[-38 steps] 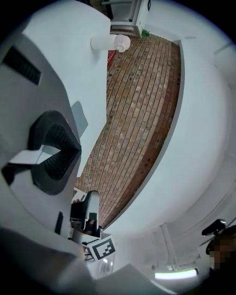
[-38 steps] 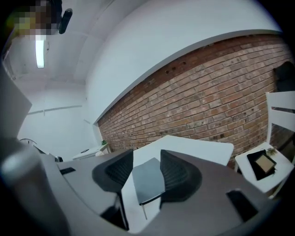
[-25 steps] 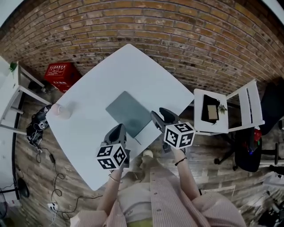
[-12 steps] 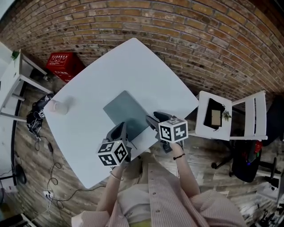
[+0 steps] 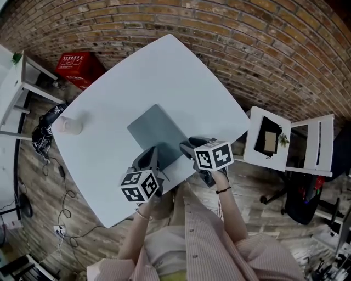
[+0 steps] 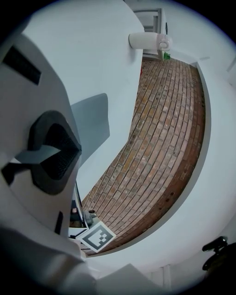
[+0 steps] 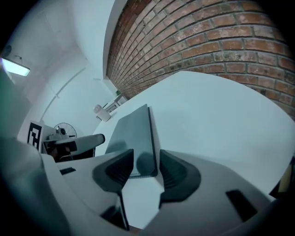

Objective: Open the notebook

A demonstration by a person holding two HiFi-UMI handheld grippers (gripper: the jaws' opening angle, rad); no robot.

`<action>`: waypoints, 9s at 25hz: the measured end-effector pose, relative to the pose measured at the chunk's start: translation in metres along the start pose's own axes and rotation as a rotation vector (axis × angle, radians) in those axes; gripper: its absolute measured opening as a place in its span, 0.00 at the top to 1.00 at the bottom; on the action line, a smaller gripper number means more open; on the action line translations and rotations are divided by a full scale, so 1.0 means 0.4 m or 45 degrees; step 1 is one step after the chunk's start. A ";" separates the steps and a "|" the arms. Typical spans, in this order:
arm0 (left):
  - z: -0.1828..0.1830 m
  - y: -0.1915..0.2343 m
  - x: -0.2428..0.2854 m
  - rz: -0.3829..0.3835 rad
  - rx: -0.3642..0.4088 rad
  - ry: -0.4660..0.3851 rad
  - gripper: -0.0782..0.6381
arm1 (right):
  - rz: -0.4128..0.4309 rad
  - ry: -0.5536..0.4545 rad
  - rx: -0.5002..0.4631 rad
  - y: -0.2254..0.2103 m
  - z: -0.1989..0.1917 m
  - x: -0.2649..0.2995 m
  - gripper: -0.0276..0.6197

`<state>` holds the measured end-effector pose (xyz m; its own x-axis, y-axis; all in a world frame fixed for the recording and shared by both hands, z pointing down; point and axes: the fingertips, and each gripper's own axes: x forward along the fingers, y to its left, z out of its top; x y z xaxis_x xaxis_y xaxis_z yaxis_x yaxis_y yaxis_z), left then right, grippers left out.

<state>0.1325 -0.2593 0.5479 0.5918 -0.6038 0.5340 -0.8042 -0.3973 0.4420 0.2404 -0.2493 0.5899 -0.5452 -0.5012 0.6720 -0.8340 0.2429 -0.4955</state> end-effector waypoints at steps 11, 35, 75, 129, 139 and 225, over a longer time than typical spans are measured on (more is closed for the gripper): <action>-0.001 0.001 0.011 -0.007 0.002 0.016 0.90 | 0.031 0.089 -0.008 0.001 -0.008 0.009 0.79; -0.022 0.055 -0.127 0.089 0.009 -0.081 0.90 | 0.188 -0.094 0.108 0.070 0.045 -0.066 0.91; -0.073 0.269 -0.523 0.079 0.021 -0.211 0.90 | -0.166 -0.367 -0.286 0.475 0.043 -0.107 0.91; -0.230 0.360 -0.660 0.299 -0.191 -0.281 0.90 | -0.390 -0.129 -0.857 0.668 -0.225 0.205 0.90; -0.258 0.363 -0.668 0.316 -0.210 -0.267 0.90 | -0.376 -0.080 -0.821 0.661 -0.257 0.244 0.89; 0.204 0.359 -0.855 0.453 0.425 -0.737 0.90 | 0.143 -0.905 -0.528 0.677 0.194 -0.167 0.95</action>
<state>-0.1899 -0.1662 0.3701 0.2443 -0.9646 0.0993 -0.9697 -0.2432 0.0227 0.0576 -0.2147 0.3683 -0.5592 -0.8273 0.0539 -0.8174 0.5394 -0.2020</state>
